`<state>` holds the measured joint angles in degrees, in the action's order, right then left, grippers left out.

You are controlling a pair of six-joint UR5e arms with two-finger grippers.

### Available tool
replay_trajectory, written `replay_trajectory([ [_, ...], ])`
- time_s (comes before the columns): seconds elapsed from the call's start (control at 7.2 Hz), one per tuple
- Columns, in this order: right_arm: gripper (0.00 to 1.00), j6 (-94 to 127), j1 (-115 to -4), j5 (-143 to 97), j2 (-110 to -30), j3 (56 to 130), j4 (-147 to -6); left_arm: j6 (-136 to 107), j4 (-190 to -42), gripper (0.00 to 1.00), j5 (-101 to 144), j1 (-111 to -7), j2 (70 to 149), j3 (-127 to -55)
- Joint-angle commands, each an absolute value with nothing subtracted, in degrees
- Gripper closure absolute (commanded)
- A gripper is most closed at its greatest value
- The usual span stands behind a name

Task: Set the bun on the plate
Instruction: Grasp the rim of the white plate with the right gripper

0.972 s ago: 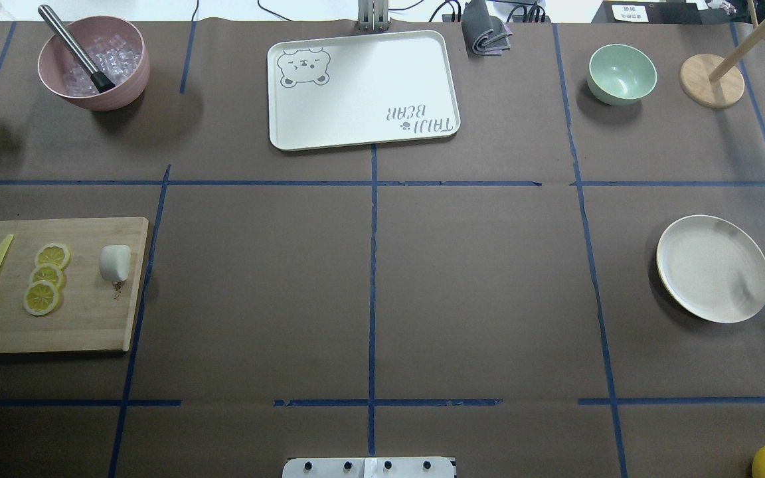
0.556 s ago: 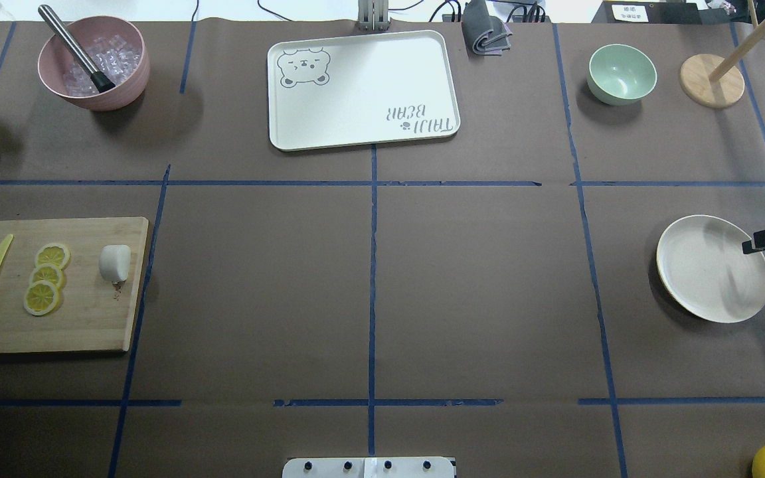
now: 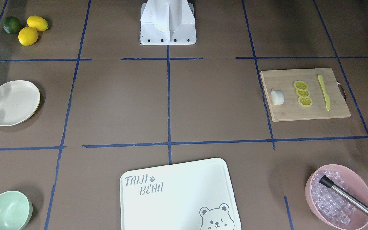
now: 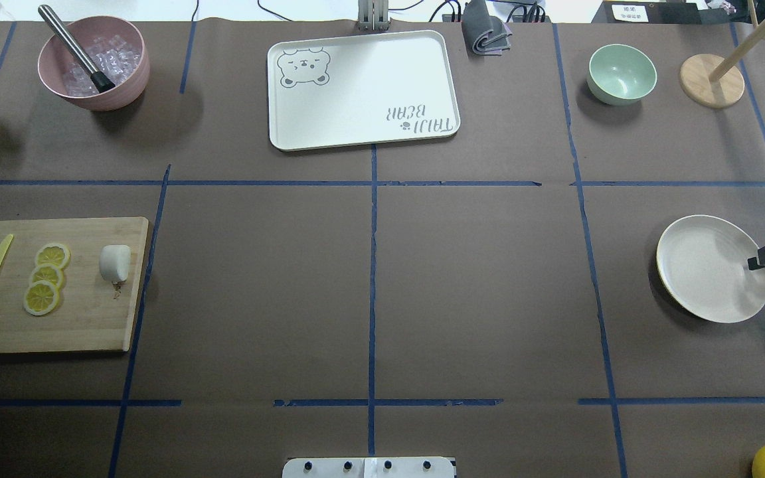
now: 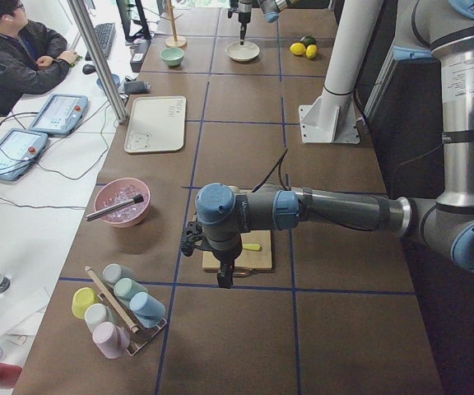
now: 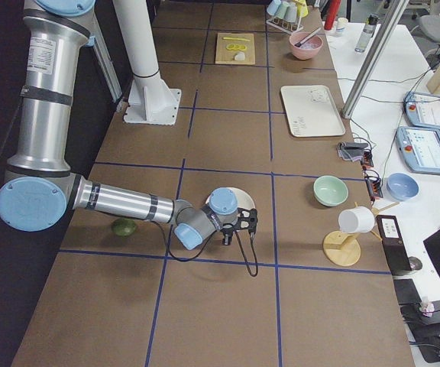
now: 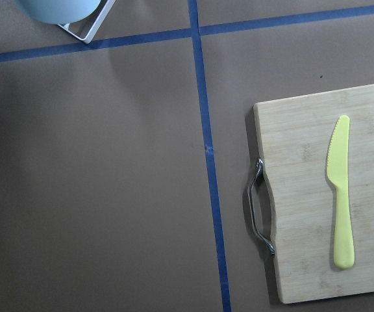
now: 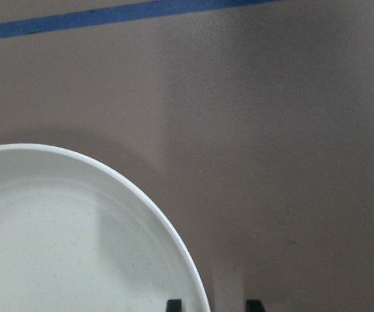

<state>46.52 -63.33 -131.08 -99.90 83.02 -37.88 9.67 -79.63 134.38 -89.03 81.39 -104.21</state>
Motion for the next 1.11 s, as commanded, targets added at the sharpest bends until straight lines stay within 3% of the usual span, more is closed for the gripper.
replay_trajectory([
  [0.0,0.99,46.7,-63.3,-132.0,-99.1,84.8,-37.9,9.7,-79.6,0.0,134.4,-89.0,81.4,-104.2],
  [0.28,1.0,48.2,-63.3,-132.5,-95.8,88.4,-39.5,9.7,-79.7,0.0,134.4,-89.0,81.4,-104.2],
  [0.97,0.99,70.8,-52.6,-129.2,-72.3,88.4,-49.8,9.7,-79.7,0.0,134.4,-88.9,81.6,-103.9],
])
